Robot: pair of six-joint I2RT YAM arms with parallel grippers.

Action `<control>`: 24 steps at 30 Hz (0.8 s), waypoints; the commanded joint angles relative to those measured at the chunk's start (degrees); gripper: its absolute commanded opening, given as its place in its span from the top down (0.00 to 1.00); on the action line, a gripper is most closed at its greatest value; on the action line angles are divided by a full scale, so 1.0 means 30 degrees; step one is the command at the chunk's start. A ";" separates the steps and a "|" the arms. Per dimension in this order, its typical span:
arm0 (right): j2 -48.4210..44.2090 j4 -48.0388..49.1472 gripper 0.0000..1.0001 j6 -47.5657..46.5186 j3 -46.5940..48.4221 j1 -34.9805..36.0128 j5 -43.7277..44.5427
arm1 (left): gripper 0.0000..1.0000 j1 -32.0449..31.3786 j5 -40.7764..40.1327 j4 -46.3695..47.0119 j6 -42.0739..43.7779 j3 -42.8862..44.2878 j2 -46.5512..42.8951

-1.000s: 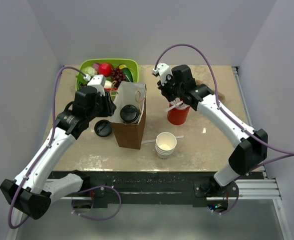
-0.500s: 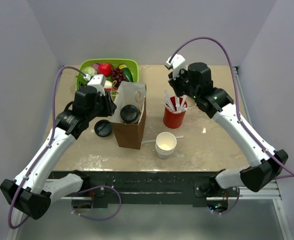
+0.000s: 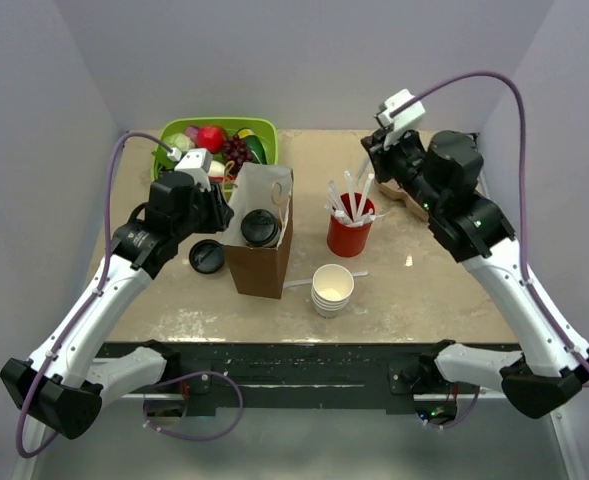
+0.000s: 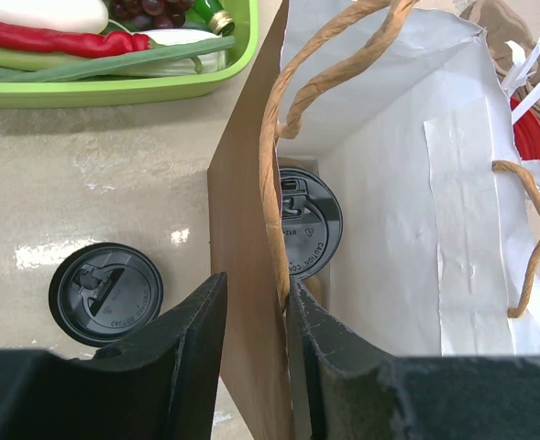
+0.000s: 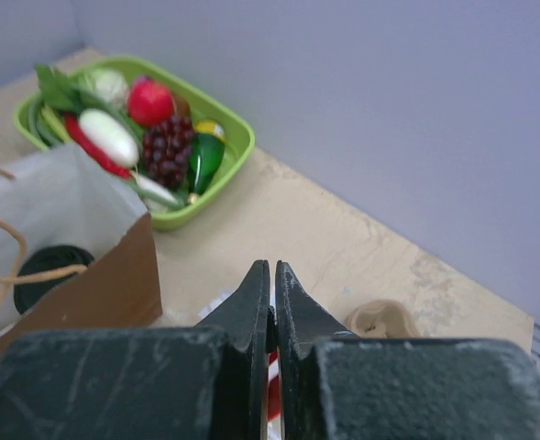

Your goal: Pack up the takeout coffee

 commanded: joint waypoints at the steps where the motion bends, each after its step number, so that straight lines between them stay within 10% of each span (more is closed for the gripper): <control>1: -0.1855 0.2708 1.00 0.1057 -0.0013 0.0023 -0.1019 | 0.64 0.0034 0.0101 0.0735 0.0041 -0.0058 -0.0336; 17: -0.1773 0.7019 1.00 0.8087 0.1305 0.0401 -1.1947 | 0.64 0.0034 -0.0075 0.0706 0.0012 0.0058 -0.0277; 24: -0.0250 0.5177 1.00 0.5519 0.2182 0.3417 -1.0049 | 0.64 0.0034 -0.0134 0.0588 0.0012 0.0118 -0.0365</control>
